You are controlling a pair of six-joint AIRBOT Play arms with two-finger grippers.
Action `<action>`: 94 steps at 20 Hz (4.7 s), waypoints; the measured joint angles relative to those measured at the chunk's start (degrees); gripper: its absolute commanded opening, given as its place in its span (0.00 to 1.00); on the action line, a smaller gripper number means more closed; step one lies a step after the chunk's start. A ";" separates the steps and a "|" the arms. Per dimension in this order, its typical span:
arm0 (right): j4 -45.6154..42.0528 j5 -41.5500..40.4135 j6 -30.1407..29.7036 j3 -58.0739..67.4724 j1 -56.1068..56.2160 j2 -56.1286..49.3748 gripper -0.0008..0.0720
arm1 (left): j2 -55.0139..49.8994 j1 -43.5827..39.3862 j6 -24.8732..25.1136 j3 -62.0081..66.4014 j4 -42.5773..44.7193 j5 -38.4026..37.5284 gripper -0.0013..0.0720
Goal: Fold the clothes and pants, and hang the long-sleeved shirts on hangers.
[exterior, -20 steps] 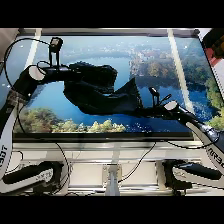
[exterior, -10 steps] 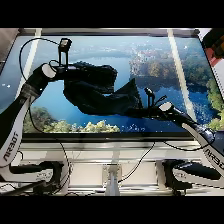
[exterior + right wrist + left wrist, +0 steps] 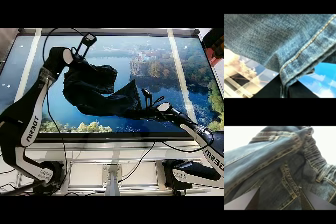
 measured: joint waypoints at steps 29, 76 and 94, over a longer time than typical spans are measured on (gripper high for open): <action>-0.33 5.09 -0.07 0.04 0.00 0.00 0.10 | -15.76 -8.13 6.43 1.97 10.99 26.71 0.08; -27.61 -2.69 21.49 38.45 -20.74 -4.22 0.05 | 37.92 33.68 -22.29 -34.77 5.31 25.22 0.08; -37.97 -3.41 20.74 38.60 -21.68 -5.16 0.05 | 39.87 33.73 -21.92 -36.11 4.26 27.17 0.08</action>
